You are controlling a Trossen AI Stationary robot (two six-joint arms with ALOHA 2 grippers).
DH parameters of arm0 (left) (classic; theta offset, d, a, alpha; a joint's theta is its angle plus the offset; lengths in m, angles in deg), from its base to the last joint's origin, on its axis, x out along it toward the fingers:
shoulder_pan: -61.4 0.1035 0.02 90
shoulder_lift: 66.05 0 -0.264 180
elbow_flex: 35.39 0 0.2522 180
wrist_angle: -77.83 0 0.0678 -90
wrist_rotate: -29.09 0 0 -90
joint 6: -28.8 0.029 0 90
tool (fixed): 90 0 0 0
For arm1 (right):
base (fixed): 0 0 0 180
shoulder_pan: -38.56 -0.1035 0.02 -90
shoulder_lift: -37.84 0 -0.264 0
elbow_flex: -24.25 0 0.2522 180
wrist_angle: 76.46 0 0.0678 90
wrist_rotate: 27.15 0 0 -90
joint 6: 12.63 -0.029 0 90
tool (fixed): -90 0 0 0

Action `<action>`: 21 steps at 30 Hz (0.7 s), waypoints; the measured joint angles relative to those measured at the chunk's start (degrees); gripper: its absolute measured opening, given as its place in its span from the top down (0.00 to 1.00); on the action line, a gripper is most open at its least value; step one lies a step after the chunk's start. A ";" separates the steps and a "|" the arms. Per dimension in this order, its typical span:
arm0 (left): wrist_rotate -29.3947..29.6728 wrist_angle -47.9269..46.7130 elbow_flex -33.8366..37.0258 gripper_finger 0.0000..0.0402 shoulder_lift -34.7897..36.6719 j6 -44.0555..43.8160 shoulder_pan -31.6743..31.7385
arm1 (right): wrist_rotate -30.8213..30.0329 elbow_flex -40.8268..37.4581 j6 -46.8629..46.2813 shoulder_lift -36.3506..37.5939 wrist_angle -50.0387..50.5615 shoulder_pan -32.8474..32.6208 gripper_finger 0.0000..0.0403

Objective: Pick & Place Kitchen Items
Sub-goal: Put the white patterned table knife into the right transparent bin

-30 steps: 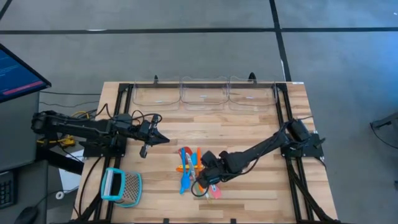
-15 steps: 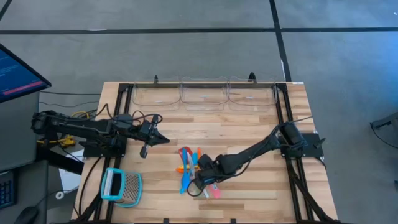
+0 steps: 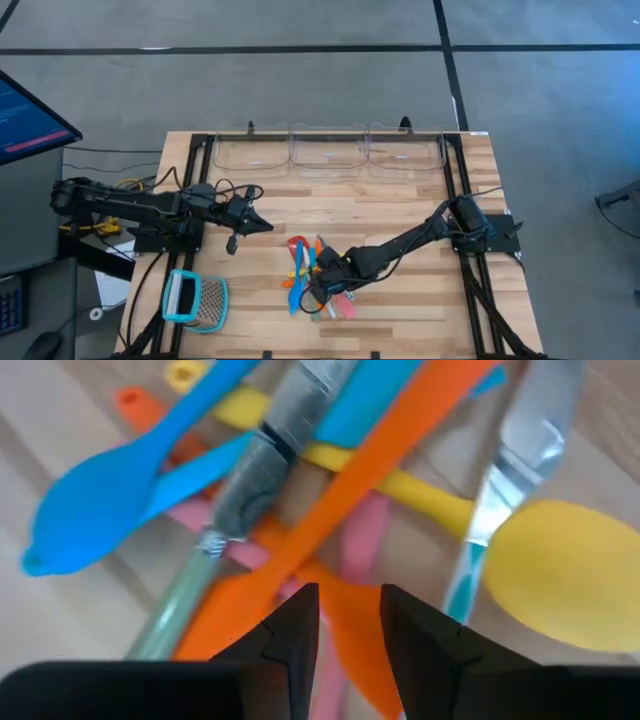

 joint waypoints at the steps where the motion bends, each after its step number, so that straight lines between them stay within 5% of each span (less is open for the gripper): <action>1: 0.00 -0.03 0.00 0.98 0.00 0.00 -0.01 | 0.00 0.00 0.39 0.32 -0.51 0.00 0.74; 21: 0.00 -0.03 0.00 0.98 0.00 0.01 -0.01 | 2.40 0.09 1.66 2.40 5.96 1.26 0.74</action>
